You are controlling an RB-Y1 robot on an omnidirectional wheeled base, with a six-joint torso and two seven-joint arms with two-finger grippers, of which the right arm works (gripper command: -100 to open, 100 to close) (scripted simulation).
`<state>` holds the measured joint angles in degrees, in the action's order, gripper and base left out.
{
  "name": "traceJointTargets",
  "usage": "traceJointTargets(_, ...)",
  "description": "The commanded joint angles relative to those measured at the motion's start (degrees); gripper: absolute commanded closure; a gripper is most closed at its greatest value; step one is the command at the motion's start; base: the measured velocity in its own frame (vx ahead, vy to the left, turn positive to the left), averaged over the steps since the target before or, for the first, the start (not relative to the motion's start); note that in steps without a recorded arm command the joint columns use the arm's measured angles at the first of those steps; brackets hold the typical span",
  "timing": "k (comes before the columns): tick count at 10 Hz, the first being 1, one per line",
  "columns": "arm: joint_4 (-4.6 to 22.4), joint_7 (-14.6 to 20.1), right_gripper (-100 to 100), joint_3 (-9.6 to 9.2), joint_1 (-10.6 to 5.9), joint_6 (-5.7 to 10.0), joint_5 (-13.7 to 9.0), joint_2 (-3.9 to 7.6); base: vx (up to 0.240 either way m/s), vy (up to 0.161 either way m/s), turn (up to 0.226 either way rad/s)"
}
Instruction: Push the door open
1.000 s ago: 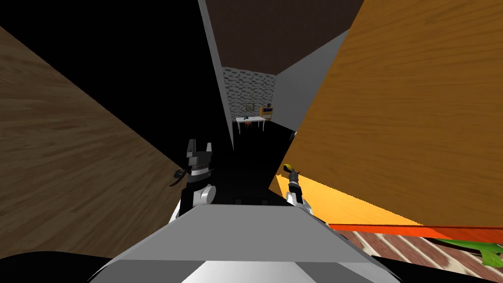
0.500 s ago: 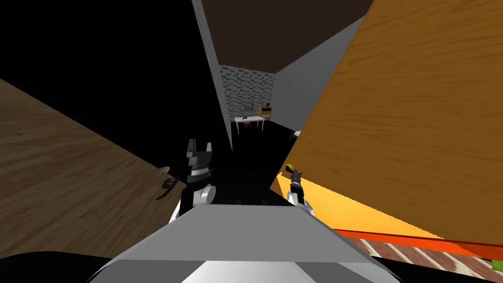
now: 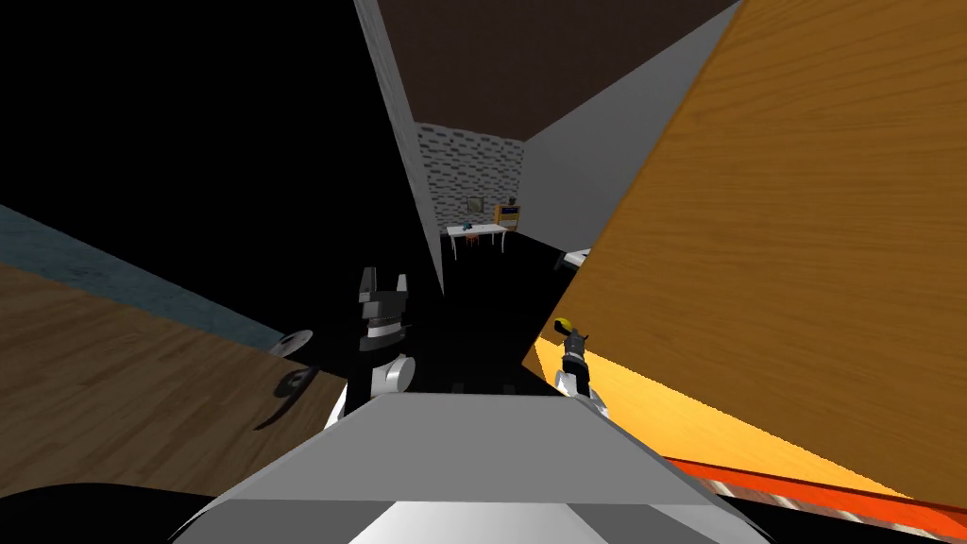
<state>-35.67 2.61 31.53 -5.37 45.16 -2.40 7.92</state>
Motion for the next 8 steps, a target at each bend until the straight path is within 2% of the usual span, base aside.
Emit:
traceJointTargets(1,1.5,-0.3,100,1.15,-0.62,0.95,-0.6,1.01,0.200,0.021,-0.064)
traceJointTargets(6,1.7,-1.2,100,3.47,-0.42,0.95,-2.0,1.29,0.197,0.026,-0.059)
traceJointTargets(7,2.2,-1.1,100,3.39,-0.27,1.00,-1.9,1.51,0.079,-0.003,-0.039)
traceJointTargets(8,2.4,-1.5,100,4.74,-0.12,1.21,-2.5,1.81,0.157,-0.038,-0.049)
